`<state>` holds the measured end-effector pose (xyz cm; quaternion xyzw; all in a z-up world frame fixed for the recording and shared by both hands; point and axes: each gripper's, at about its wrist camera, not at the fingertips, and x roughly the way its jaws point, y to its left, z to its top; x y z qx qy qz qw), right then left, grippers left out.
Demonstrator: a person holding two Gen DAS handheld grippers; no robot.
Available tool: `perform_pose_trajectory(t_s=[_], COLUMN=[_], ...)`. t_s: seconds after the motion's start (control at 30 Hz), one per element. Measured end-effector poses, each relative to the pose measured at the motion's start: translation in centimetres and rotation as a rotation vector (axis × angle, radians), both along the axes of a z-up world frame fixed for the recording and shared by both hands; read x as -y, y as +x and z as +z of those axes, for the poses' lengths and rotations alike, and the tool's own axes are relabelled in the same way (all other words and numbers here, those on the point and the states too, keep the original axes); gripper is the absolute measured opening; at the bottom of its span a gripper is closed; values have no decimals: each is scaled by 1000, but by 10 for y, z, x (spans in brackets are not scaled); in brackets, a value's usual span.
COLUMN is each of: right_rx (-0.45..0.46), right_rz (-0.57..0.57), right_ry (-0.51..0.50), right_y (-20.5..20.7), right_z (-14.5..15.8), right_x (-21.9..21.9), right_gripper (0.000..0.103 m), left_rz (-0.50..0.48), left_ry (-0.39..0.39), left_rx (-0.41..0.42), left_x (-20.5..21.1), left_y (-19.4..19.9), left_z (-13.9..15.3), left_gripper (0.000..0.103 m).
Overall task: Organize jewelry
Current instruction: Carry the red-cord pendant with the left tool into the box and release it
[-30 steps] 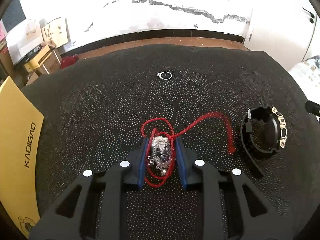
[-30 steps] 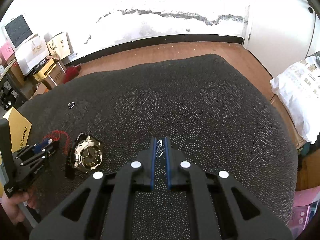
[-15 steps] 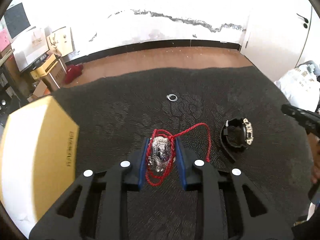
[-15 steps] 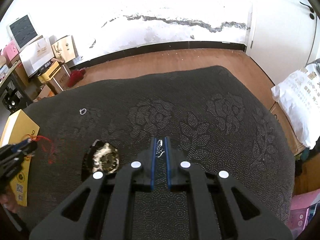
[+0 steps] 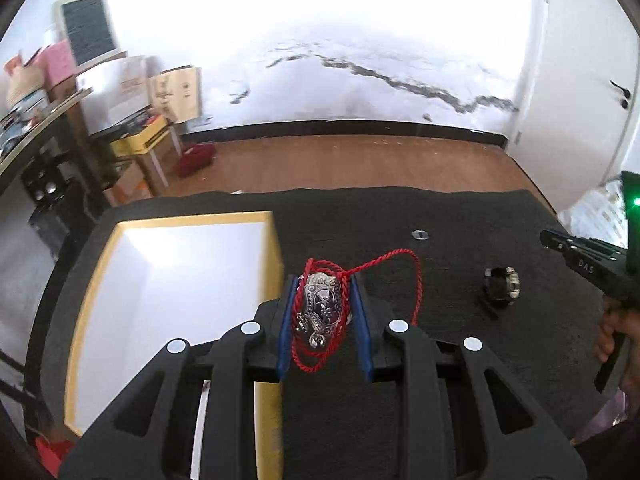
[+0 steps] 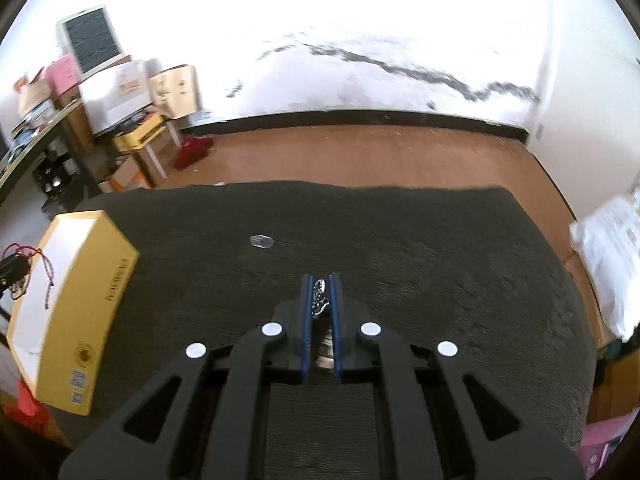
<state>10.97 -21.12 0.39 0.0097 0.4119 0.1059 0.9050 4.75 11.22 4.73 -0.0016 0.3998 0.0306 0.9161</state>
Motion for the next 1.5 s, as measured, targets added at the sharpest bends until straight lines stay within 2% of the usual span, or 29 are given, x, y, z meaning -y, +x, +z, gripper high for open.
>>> perform_pose_trajectory(t_s=[0.47,0.77,1.03,1.5], right_rx=[76,80,64,61], right_rz=[303,424,455,447], right_ry=[11,12,1,14], right_y=[-32,-52,-60,-59], right_z=[45,45,36,34], right_x=[-189,-275,-292,-289], right_gripper=[9,9,9,9], left_rz=[214,284,300,291], left_ry=[9,17,6,27], left_rx=[17,-33,-113,-132], left_x=[-138,-189,-207,-202], left_y=[-50,-70,-65,-54], left_z=[1,-27,-65,-77], left_gripper=[26,26,26,26])
